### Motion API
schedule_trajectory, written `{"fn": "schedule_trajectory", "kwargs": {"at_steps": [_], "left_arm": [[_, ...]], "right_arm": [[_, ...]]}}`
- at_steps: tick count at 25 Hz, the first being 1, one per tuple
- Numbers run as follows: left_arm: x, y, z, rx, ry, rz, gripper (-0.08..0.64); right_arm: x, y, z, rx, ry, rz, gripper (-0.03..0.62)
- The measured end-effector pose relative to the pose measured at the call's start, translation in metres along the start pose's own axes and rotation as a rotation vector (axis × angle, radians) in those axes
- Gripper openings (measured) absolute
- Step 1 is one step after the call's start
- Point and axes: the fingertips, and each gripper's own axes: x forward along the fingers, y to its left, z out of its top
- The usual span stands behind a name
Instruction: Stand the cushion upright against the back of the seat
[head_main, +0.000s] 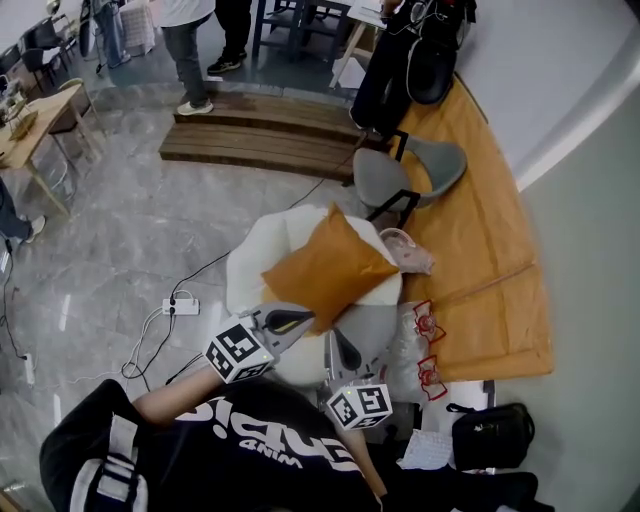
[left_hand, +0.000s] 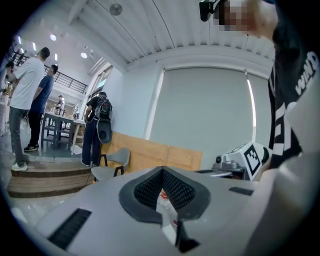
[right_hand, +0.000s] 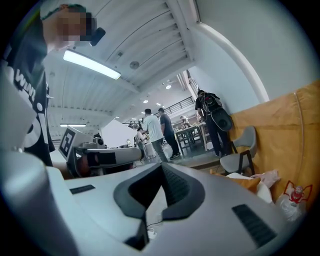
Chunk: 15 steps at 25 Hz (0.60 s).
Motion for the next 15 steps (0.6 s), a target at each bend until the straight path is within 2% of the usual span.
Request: {"fn": "schedule_trajectory", "kwargs": {"at_steps": [15], "left_arm": [[-0.012, 0.004, 0.006, 0.002, -0.003, 0.026, 0.008]], "right_arm": [[0.005, 0.007, -0.006, 0.030, 0.030, 0.008, 0.020]]}}
